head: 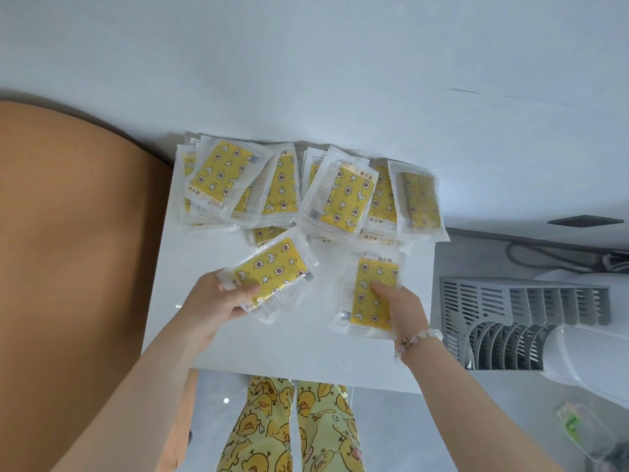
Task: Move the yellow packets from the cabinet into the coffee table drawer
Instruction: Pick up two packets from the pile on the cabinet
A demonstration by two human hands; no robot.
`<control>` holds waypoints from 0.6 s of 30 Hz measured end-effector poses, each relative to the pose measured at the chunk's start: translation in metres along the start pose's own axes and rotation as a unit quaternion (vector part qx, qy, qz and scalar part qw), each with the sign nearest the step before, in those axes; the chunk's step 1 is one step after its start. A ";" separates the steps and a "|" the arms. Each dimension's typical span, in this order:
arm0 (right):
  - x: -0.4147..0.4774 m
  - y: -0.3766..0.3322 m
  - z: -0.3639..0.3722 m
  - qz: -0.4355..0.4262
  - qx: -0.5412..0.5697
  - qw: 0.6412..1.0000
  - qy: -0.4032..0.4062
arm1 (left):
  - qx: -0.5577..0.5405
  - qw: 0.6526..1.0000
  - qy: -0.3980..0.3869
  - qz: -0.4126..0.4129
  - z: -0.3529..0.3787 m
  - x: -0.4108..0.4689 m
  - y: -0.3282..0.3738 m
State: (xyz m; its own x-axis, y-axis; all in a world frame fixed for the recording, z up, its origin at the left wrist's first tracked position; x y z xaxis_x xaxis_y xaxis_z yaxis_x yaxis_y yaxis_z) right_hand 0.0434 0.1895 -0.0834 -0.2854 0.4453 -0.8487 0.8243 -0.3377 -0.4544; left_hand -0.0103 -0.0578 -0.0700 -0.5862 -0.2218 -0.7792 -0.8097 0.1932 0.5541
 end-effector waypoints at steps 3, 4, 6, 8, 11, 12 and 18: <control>-0.008 -0.012 0.006 -0.053 -0.073 0.996 -0.024 | -0.020 0.998 0.034 0.050 -0.003 0.004 0.015; -0.010 -0.016 0.009 -0.065 -0.084 0.994 -0.028 | -0.034 0.997 0.040 0.060 -0.004 0.006 0.019; -0.013 -0.025 0.012 -0.053 -0.055 0.996 -0.044 | -0.084 0.994 0.031 0.060 -0.003 0.007 0.030; -0.013 -0.031 0.015 -0.025 -0.010 0.997 -0.068 | -0.134 0.990 0.001 0.048 0.001 0.007 0.039; -0.013 -0.039 0.018 0.042 0.043 0.992 -0.114 | -0.115 0.989 -0.066 0.072 0.010 0.004 0.055; -0.014 -0.040 0.019 0.065 0.049 0.988 -0.130 | -0.065 0.989 -0.085 0.101 0.014 0.004 0.059; -0.023 -0.044 0.032 0.115 0.042 0.967 -0.225 | 0.171 0.952 -0.165 0.192 0.064 -0.007 0.078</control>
State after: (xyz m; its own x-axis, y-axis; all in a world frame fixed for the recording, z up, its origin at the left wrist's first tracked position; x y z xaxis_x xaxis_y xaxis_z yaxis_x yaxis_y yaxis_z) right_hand -0.0018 0.1674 -0.0530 -0.2982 -0.0495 -0.9532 0.8540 -0.4599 -0.2433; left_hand -0.0676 0.0198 -0.0405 -0.7509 0.2287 -0.6196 -0.4490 0.5113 0.7328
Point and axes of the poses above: each hand's wrist, its own x-axis towards the middle knuckle, its own z-axis out of the palm, y = z × x, the point moved 3 cm from there along x, towards the middle knuckle, and after that the axes turned 13 degrees about y, right-handed, at the moved point
